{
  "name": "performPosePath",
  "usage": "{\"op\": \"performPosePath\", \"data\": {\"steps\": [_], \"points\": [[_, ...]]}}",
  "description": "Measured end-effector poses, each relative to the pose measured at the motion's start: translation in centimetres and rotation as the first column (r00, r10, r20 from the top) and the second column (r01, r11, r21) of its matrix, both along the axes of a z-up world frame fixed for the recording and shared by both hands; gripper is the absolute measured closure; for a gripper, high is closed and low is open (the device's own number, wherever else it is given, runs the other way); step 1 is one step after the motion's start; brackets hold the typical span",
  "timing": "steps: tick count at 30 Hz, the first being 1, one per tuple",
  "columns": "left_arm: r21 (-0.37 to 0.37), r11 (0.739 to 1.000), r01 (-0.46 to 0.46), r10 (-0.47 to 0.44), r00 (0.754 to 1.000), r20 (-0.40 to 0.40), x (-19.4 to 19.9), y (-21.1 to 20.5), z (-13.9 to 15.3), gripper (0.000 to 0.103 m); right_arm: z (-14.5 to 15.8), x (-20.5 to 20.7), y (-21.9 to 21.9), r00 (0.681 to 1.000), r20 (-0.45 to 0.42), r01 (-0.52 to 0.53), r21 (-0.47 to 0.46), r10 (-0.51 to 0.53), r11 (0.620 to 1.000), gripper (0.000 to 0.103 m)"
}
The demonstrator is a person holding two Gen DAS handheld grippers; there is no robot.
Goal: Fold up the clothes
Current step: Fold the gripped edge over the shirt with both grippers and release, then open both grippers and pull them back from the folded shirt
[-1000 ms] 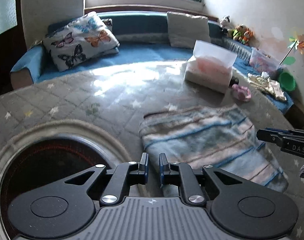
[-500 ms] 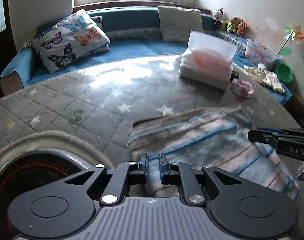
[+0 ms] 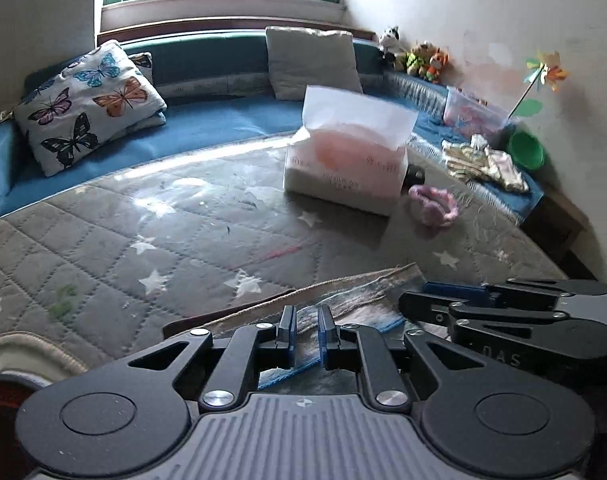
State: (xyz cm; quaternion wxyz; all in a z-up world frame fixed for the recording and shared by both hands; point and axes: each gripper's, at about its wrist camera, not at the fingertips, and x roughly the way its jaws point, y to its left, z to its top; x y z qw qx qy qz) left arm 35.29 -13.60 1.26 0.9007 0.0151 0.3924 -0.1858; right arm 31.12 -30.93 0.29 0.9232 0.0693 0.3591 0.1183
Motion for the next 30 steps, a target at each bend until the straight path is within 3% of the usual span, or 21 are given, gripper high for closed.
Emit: {"op": "performPosePath", "data": {"steps": [6,12,19,22,27,30], "points": [[-0.001,1.000,-0.005,0.005,1.000,-0.016,0.6,0.0,-0.8,0.090,0.0,-0.1,0.0,1.000,-0.001,-0.001,-0.017,0.001,1.000,0.081],[0.013,1.000,-0.020,0.020,1.000,0.004,-1.1,0.9,0.6,0.071,1.9,-2.5,-0.4,0.999,0.006,-0.034,-0.006,0.034,0.999,0.080],[0.021,1.000,-0.016,0.015,0.999,0.032,-6.0,1.9,2.3,0.052,3.0,-8.7,-0.7,0.996,0.012,-0.083,0.020,0.083,0.996,0.080],[0.029,0.999,-0.018,0.017,0.999,0.032,-8.4,2.4,2.5,0.050,2.5,-11.2,-0.7,0.995,0.009,-0.096,0.035,0.096,0.995,0.080],[0.049,0.998,-0.041,0.040,0.999,0.025,-12.2,3.6,2.0,0.046,1.0,-13.1,-1.2,0.998,0.006,-0.070,0.019,0.069,0.997,0.080],[0.053,0.997,-0.061,0.060,0.998,0.023,-14.2,4.3,1.9,0.036,0.9,-14.0,-1.4,0.998,0.017,-0.055,0.017,0.055,0.998,0.080]]}}
